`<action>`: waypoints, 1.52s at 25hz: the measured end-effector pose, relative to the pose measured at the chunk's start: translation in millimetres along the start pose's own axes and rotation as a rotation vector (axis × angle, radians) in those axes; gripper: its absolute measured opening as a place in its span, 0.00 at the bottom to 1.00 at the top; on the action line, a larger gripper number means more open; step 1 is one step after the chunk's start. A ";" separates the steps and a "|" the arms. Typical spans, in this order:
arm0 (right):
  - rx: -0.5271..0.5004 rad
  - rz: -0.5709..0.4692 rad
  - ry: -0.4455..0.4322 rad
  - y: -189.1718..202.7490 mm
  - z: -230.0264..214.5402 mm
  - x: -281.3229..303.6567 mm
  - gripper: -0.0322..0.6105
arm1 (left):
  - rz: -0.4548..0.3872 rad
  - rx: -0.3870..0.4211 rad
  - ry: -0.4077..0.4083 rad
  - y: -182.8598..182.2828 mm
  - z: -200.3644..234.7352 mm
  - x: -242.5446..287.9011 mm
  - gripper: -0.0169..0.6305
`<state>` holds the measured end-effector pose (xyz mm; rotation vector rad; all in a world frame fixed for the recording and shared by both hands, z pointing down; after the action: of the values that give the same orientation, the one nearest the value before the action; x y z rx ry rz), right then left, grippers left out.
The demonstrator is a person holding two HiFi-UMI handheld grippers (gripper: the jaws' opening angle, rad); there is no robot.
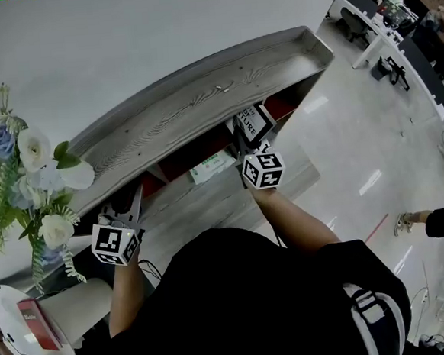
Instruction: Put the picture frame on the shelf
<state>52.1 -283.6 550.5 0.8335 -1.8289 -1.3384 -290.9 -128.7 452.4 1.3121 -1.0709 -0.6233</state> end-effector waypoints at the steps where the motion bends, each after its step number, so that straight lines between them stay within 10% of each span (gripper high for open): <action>1: -0.002 0.000 0.001 -0.1 0.0 1.3 0.09 | 0.000 -0.001 0.000 0.1 0.0 0.1 0.10; 38: -0.019 -0.001 0.022 -8.6 1.0 42.4 0.09 | 0.001 -0.013 0.000 5.9 3.0 3.0 0.10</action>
<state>29.1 -320.2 549.1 0.8362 -1.7960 -1.3408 -293.4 -131.4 458.6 1.3004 -1.0661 -0.6289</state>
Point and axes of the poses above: the fingertips, and each gripper's own axes: x forward along the fingers, z to its left, y out of its underside, the point moved 9 cm from there along -x, backward along the fingers, and after that the axes turned 3 degrees about -y, right-handed, at the moved point
